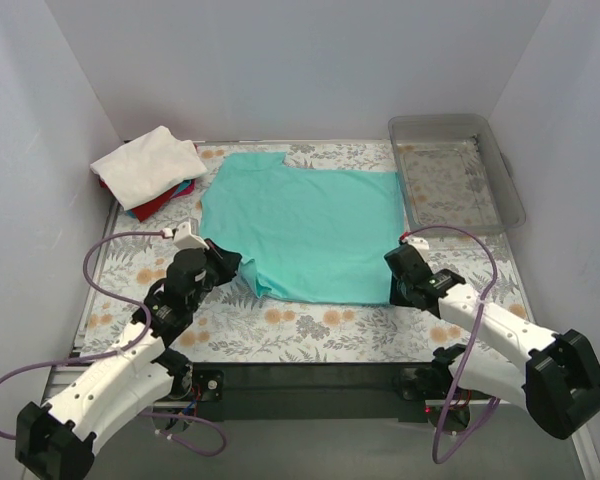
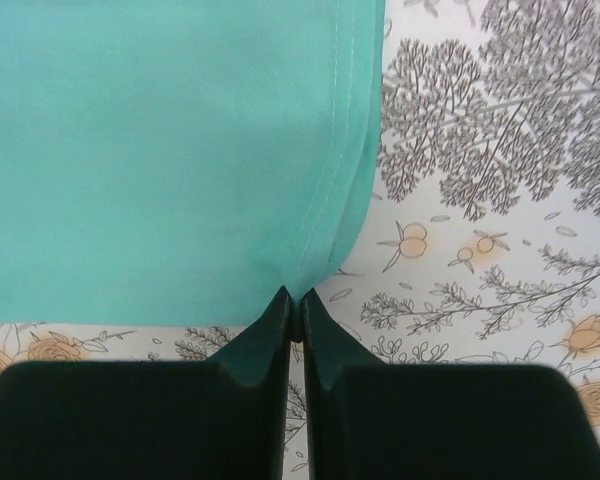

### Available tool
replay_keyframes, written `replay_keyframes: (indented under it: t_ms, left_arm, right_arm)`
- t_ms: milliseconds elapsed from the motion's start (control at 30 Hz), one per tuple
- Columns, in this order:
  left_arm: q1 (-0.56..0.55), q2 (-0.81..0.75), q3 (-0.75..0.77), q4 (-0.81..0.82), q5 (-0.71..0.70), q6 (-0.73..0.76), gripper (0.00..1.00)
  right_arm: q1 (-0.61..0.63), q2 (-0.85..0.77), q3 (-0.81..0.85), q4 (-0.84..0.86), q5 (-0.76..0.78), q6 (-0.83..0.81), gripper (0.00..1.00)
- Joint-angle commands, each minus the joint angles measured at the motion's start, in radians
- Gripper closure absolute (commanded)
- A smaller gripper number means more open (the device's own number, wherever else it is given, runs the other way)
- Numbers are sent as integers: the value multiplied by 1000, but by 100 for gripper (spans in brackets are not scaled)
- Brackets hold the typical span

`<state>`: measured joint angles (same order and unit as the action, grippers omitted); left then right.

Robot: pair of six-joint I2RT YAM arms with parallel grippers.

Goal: Fold and stack the t-shirts
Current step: Flatten the tshirt out, then fold the tshirt

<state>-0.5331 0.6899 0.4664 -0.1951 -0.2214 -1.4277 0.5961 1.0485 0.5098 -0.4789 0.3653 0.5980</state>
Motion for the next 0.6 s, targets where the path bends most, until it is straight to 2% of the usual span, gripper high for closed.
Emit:
replay_keyframes:
  t_ms: [0, 267, 567]
  left_arm:
    - [4, 71, 12, 69, -39, 19, 100]
    - [41, 203, 54, 181, -76, 33, 100]
    - [149, 325, 116, 315, -23, 42, 100]
  right_arm:
    - [-18, 56, 117, -6, 63, -70, 99]
    - [-90, 277, 326, 23, 63, -210, 99]
    - [-193, 491, 529, 66, -26, -323, 99]
